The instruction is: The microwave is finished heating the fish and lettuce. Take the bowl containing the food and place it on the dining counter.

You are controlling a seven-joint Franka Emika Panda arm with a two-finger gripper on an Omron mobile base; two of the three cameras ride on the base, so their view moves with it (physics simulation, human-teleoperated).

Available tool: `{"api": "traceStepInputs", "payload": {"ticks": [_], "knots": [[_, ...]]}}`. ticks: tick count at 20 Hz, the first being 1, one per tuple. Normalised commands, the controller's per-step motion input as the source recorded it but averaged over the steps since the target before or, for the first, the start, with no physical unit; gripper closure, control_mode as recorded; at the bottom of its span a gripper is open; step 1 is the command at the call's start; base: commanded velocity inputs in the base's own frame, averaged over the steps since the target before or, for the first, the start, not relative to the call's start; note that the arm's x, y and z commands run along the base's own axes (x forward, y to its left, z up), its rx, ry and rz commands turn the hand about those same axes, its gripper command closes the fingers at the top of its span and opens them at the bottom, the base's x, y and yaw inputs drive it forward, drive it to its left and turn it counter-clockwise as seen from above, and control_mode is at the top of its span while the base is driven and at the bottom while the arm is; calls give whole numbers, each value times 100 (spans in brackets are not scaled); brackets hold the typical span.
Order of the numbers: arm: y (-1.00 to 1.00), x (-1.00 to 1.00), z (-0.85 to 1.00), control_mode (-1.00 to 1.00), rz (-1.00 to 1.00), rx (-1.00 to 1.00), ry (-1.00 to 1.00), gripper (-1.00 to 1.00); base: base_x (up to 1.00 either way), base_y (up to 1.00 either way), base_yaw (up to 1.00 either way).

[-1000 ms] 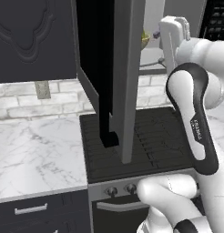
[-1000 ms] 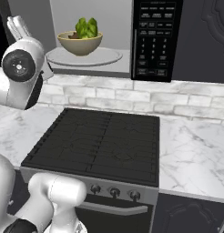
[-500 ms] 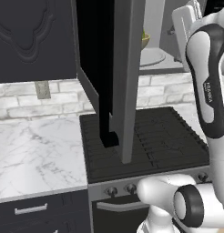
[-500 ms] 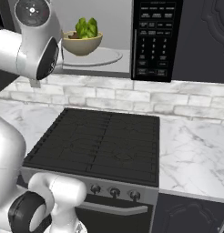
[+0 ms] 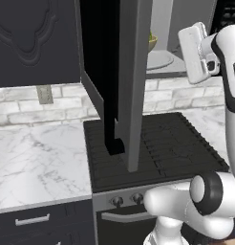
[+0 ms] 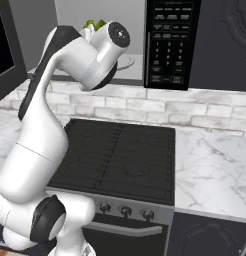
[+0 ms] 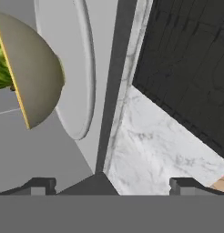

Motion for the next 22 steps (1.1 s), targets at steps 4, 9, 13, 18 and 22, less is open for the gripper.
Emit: {"api": "traceStepInputs", "payload": {"ticks": [4, 9, 13, 18, 22], "knots": [[0, 33, 2, -100, 0, 0, -1, -100, 0, 0, 0], [5, 51, 14, -100, 0, -1, -18, -100, 0, 0, 0], [4, 63, 3, -100, 0, 0, -4, -100, 0, 0, 0], [6, 70, 2, -100, 0, 0, 0, -100, 0, 0, 0], [7, 65, 7, -100, 0, 0, 1, -100, 0, 0, 0]]}}
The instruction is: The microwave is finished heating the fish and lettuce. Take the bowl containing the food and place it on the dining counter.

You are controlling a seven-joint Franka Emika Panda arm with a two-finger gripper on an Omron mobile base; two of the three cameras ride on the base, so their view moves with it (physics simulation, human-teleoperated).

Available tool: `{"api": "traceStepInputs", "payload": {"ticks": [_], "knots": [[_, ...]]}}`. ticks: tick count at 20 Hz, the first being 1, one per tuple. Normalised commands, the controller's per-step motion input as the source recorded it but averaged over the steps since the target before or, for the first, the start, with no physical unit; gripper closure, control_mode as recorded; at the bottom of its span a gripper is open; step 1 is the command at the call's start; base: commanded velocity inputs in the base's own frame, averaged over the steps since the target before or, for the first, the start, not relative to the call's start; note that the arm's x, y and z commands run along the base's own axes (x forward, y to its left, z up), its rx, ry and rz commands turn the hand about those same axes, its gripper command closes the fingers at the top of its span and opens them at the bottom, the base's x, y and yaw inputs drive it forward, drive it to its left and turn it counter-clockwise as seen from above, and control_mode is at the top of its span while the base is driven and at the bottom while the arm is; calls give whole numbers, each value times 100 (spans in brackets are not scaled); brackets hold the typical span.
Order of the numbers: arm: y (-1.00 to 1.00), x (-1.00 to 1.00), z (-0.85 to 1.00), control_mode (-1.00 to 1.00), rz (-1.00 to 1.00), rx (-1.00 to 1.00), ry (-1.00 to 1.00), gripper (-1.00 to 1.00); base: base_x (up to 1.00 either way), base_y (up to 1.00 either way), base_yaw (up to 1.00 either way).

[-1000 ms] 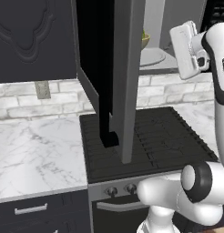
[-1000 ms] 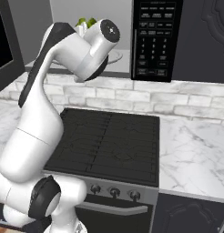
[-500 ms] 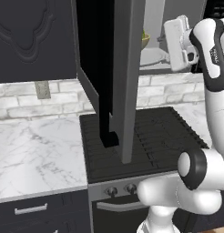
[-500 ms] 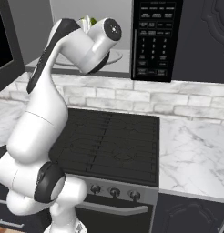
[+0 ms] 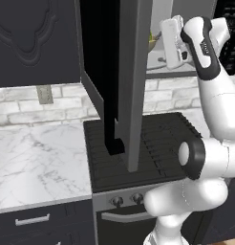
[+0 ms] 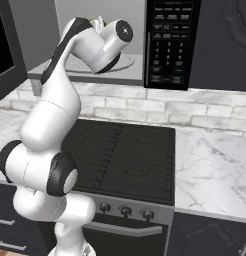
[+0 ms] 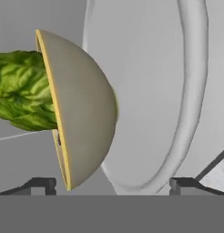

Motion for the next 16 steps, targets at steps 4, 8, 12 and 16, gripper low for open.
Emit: {"api": "traceStepInputs", "payload": {"ticks": [4, 8, 12, 16], "knots": [[11, 70, 6, -100, 0, 0, 2, -100, 0, 0, 0], [20, 67, 0, -100, 0, 0, 3, -100, 0, 0, 0], [16, 58, 0, -100, 0, 0, 1, -100, 0, 0, 0], [8, 23, -3, -100, 0, 0, 1, -100, 0, 0, 0]]}}
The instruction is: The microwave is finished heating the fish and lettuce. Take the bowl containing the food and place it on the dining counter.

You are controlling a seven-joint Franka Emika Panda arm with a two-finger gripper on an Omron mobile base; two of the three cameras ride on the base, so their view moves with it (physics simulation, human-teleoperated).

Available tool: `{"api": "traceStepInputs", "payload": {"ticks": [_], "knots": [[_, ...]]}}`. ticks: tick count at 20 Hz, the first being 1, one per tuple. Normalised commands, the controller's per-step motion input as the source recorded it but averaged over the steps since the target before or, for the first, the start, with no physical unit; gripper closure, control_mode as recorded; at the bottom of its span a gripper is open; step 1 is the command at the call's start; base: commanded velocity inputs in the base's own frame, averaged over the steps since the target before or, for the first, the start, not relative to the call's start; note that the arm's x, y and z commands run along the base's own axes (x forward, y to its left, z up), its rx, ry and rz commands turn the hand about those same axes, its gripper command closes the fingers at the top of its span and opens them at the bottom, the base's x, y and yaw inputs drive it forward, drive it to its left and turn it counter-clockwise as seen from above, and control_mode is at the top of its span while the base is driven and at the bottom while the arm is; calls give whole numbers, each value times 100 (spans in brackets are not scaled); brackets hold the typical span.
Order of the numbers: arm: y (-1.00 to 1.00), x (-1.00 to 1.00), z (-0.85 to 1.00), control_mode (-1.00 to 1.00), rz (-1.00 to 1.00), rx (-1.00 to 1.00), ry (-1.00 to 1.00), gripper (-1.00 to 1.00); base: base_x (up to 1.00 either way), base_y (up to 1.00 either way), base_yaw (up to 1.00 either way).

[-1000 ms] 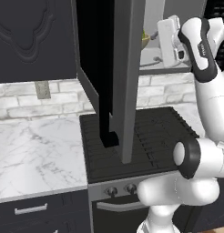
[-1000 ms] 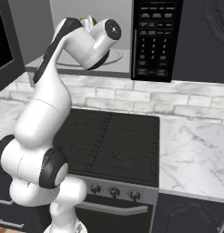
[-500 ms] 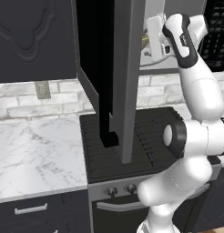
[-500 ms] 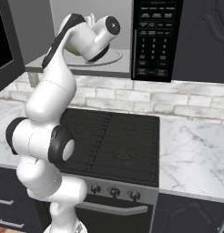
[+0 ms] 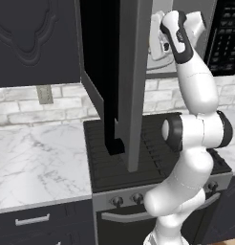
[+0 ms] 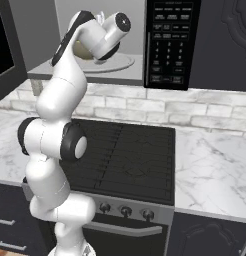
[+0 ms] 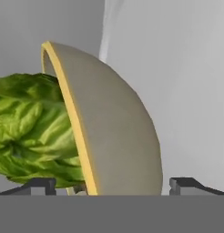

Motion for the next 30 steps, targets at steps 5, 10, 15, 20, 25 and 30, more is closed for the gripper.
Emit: {"api": "traceStepInputs", "payload": {"ticks": [5, 10, 15, 20, 25, 30], "knots": [[5, -30, -25, -100, 0, -3, 0, 100, 0, 0, 0], [1, -1, -5, -100, 0, 0, 0, 100, 0, 0, 0], [0, 0, 0, -100, 0, 0, 0, 100, 0, 0, 0], [7, 0, 0, -100, 0, 0, 0, 100, 0, 0, 0], [5, -34, -1, -100, 0, 0, -1, 100, 0, 0, 0], [0, -100, 0, -100, 0, 0, -9, 100, 0, 0, 0]]}}
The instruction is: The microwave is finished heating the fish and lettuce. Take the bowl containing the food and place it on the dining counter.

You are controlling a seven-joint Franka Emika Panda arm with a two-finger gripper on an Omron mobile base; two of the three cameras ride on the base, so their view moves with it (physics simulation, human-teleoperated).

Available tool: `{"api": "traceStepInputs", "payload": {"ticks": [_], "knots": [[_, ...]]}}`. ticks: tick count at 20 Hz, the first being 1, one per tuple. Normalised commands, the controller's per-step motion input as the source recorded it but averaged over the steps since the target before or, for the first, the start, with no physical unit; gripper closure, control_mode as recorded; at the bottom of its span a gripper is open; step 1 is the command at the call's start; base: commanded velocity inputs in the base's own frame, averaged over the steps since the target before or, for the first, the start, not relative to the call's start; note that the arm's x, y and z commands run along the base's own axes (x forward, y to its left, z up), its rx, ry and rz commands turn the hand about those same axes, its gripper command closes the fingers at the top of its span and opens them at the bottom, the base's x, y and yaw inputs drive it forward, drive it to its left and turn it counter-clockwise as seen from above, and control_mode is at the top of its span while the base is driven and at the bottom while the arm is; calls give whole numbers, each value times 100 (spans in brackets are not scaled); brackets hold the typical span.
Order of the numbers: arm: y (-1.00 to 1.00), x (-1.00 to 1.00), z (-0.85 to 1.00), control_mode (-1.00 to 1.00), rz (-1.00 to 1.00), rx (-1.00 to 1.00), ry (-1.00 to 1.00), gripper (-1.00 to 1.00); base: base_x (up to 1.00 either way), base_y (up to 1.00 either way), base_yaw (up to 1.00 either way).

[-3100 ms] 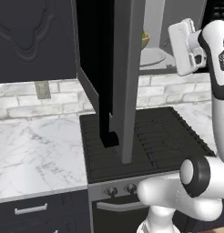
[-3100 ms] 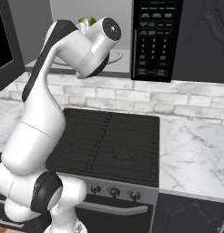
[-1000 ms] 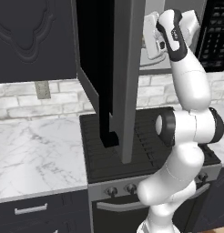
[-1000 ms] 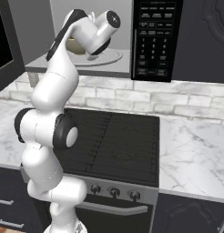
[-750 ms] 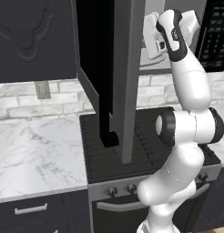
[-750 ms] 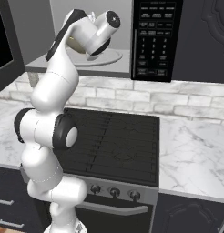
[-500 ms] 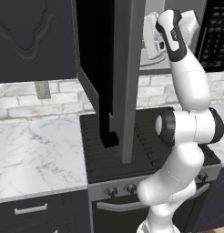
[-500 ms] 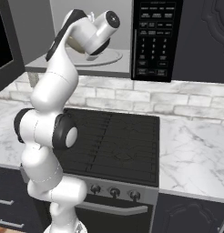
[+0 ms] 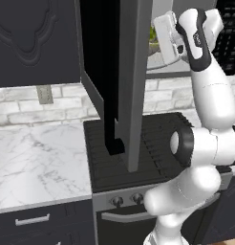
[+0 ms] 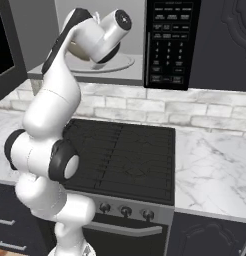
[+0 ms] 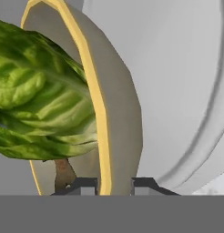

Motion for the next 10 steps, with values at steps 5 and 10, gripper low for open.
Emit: {"api": "traceStepInputs", "payload": {"ticks": [5, 10], "knots": [[0, -100, 0, -100, 0, 3, -15, 100, 0, 0, 0], [3, -100, 13, -100, 0, 10, -10, 100, 0, 0, 0]]}}
